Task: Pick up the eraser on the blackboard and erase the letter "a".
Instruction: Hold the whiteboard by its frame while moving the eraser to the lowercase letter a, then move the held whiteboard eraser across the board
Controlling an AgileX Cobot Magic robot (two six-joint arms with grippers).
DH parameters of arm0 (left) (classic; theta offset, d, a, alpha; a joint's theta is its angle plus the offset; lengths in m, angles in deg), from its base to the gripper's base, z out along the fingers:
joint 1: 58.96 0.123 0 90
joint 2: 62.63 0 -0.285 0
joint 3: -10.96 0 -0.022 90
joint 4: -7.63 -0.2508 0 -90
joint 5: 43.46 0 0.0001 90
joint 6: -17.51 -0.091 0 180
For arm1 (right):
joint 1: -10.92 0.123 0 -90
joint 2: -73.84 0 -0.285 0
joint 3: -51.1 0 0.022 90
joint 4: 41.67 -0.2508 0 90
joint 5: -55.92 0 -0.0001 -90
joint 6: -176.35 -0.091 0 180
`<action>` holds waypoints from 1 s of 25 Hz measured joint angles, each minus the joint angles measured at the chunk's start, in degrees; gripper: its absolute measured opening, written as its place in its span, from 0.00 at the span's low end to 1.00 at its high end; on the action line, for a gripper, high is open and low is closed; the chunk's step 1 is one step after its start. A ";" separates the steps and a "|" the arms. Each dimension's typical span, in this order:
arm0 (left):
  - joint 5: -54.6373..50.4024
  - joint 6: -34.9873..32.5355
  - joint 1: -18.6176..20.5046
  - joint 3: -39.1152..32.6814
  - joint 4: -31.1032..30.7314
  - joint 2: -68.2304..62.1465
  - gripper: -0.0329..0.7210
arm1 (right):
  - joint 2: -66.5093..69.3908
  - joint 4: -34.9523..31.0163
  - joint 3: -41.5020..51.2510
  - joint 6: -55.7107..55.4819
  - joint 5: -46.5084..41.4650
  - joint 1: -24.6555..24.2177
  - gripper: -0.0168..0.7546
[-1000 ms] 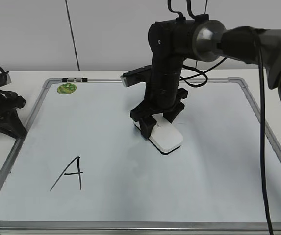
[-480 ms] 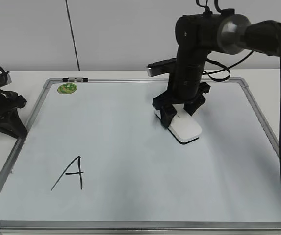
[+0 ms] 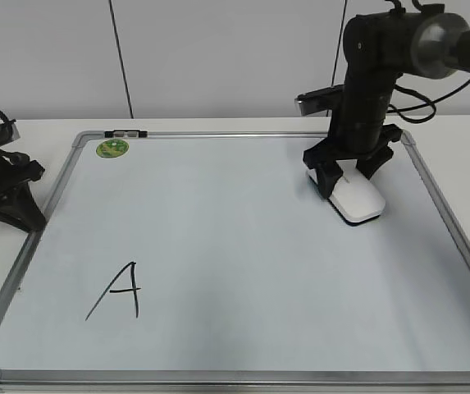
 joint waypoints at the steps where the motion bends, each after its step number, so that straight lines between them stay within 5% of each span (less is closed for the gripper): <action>1: 0.00 0.00 0.00 0.00 0.00 0.00 0.09 | -0.46 1.16 0.12 0.00 0.00 -0.16 0.72; 11: 0.00 0.00 0.00 0.00 0.00 0.00 0.09 | -12.44 2.19 1.60 -0.50 0.00 -1.06 0.72; 25: 0.00 0.00 0.00 0.00 0.00 0.00 0.09 | -23.10 1.75 24.57 -7.40 0.00 -10.46 0.72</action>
